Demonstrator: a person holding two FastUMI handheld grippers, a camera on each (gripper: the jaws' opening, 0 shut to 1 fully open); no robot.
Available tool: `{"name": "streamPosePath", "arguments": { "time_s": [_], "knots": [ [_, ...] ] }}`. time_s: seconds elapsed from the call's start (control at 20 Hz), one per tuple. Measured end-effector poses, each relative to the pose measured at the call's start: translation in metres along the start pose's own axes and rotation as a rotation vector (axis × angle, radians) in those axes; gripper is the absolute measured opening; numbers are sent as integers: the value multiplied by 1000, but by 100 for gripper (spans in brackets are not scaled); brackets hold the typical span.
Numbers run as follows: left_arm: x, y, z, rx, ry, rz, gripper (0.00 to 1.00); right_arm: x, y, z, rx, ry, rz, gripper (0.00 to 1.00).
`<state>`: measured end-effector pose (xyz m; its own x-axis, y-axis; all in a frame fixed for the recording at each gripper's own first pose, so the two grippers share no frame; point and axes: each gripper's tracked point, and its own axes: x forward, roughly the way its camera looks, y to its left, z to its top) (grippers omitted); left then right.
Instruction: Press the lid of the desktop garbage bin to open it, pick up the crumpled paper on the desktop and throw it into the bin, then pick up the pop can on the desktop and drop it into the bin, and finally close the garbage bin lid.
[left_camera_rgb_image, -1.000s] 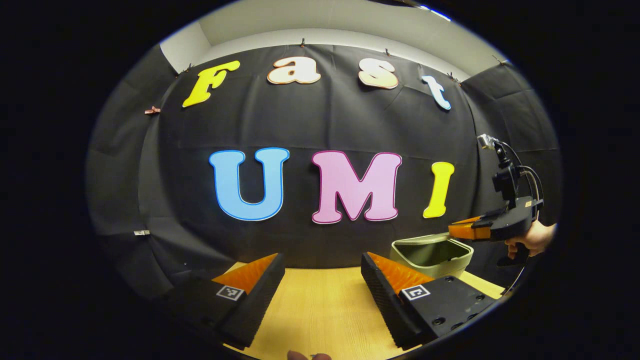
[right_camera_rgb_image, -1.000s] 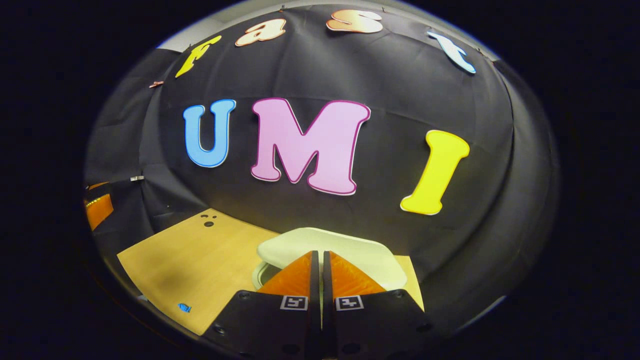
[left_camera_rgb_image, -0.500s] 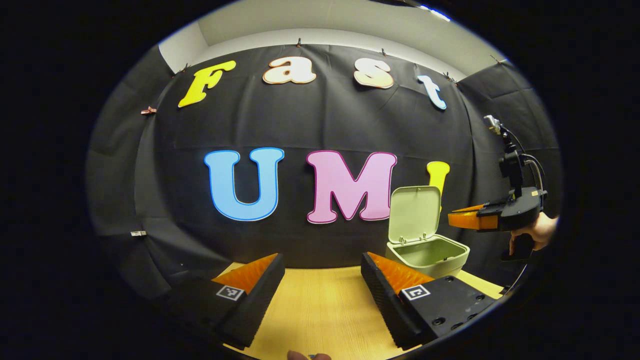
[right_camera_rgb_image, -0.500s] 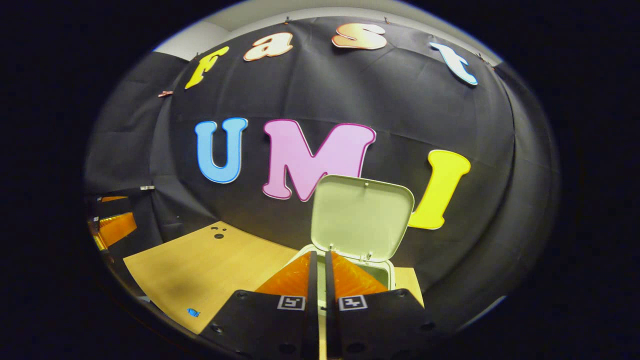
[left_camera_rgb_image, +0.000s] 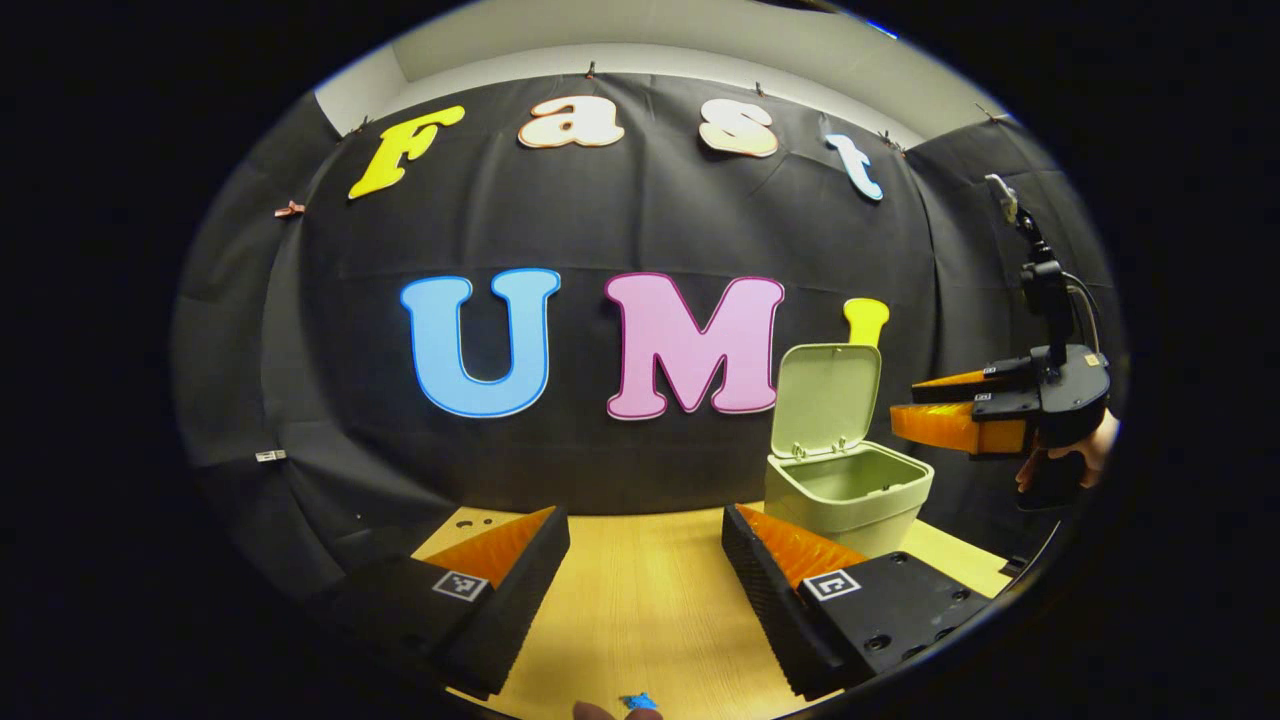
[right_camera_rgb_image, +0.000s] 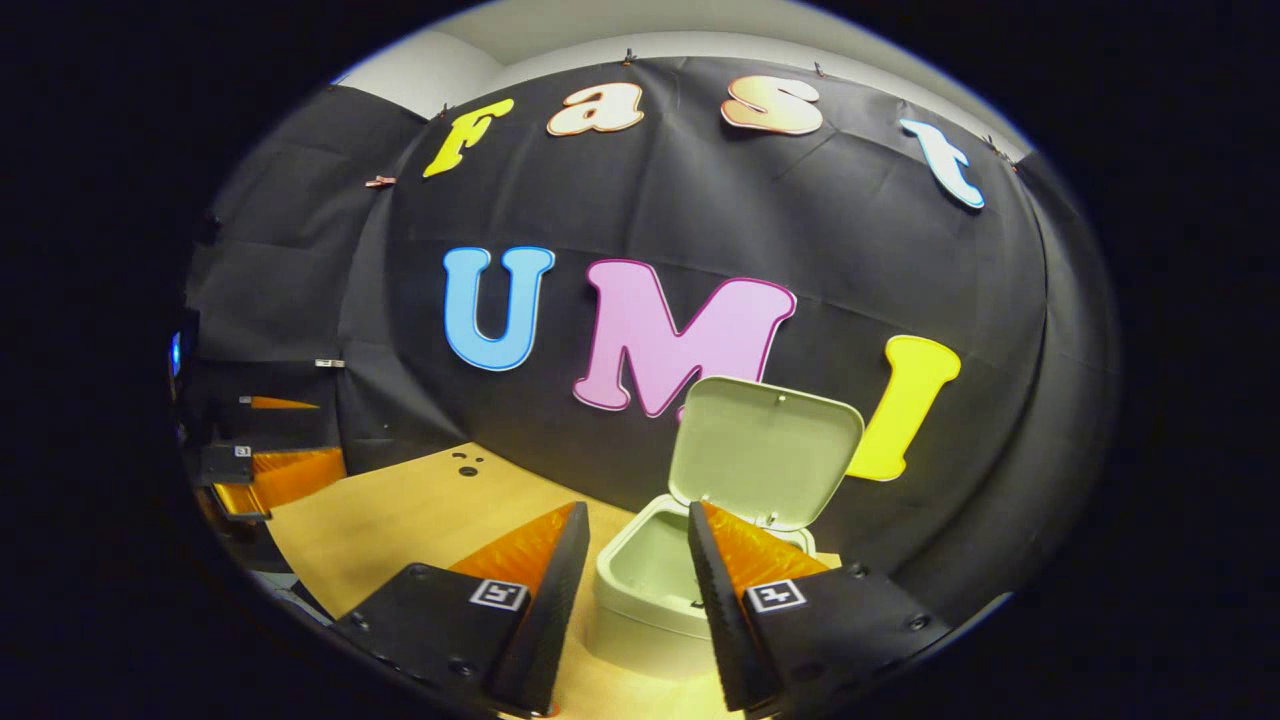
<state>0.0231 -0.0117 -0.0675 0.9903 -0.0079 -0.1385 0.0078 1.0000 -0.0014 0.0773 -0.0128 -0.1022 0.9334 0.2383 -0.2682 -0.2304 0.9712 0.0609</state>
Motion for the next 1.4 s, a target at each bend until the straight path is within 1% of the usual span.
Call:
{"name": "streamPosePath", "arguments": {
  "time_s": [0.05,0.2,0.35,0.6,0.85,1.0,1.25,1.4],
  "knots": [
    [-1,-1,-6,3,14,-7,99,-3,4,-2,5,4,5,73],
    [-6,-1,-30,13,64,-23,99,-15,17,-13,26,20,18,79],
    [-11,-5,-54,6,117,-51,98,-27,26,-25,37,48,24,92],
    [-15,-13,-103,3,206,-99,99,-44,33,-41,62,87,16,92],
    [-19,-17,-162,1,319,-119,99,-59,39,-55,91,130,4,93],
    [-20,-17,-201,-5,390,-119,98,-69,39,-61,99,152,-8,93],
    [-11,-7,-253,-18,489,-110,99,-86,32,-68,104,180,-44,93],
    [-6,0,-284,1,535,-104,98,-93,27,-70,108,190,-66,93]
  ]
}}
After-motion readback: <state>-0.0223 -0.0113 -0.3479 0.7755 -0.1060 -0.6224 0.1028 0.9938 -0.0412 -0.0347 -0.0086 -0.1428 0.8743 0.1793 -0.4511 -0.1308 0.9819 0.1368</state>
